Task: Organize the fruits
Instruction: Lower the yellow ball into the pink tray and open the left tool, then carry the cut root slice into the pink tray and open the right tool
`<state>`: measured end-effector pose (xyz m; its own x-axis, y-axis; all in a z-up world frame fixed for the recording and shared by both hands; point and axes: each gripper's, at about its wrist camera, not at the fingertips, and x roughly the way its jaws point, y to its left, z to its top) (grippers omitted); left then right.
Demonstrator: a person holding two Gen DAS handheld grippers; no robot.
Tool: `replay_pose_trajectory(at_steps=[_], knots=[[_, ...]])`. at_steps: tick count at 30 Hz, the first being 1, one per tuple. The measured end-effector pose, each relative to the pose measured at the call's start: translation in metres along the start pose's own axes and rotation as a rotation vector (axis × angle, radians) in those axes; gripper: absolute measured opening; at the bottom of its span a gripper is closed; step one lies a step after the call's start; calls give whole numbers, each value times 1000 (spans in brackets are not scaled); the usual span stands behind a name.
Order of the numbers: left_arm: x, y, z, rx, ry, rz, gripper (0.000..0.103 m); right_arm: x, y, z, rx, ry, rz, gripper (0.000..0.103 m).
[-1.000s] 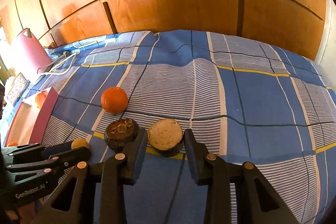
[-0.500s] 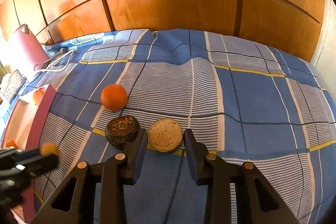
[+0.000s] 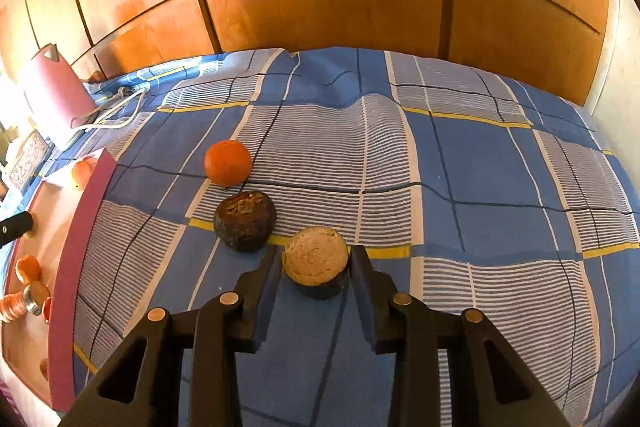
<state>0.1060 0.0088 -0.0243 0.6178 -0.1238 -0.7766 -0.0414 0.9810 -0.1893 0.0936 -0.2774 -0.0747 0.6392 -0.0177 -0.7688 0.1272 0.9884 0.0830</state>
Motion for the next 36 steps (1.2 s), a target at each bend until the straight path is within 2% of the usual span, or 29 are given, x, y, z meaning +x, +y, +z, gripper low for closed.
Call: replay_pose_trajectory(at_steps=[10,20,25,36], knots=[[-24,10,-18,5,-35,-19,41,-15,7,-8,-3,-4,9,35],[-39,12,-32,10,-44,-33,41,-29,35,-14,-56,-11,61,36],[-46,15,-37,11,-59,-34,45,-36,57,-17,-95,-5,119,36],[-57,30,-41,-19,-85,-43,45,-46,124,-7,-194,18,295,36]])
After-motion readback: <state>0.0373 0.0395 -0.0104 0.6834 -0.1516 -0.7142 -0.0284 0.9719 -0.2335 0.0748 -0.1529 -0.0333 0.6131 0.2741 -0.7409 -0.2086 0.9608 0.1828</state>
